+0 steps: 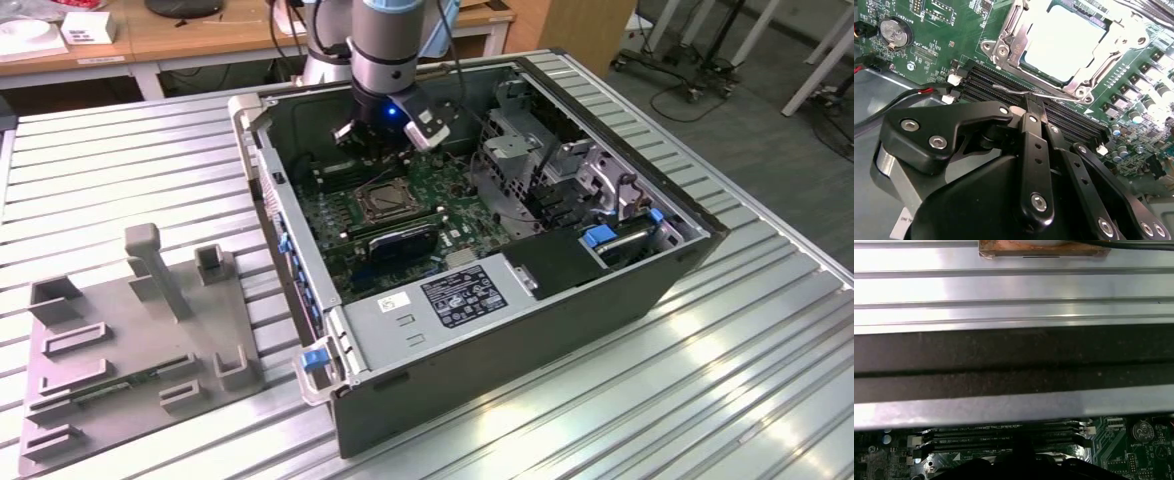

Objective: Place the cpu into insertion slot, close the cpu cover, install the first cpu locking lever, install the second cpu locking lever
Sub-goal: 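Install the first cpu locking lever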

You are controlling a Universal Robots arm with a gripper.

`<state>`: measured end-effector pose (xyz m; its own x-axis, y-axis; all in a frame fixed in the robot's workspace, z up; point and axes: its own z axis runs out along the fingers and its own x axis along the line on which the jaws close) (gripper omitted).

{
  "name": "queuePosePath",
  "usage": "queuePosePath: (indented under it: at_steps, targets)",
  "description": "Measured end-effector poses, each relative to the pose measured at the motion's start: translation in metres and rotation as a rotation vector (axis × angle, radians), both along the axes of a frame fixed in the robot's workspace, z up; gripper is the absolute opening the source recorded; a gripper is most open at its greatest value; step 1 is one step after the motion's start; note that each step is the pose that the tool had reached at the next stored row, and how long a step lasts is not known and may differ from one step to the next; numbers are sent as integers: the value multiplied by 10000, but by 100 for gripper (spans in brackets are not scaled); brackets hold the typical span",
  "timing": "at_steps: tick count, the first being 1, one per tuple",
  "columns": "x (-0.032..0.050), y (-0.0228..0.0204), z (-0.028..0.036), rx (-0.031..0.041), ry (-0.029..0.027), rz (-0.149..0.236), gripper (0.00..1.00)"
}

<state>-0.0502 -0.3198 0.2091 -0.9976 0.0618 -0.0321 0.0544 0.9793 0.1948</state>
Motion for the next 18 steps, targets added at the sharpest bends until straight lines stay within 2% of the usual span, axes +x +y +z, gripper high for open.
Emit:
queuePosePath:
  at_steps: [18]
  targets:
    - [27, 0, -125, -1, 1, 0, 11]
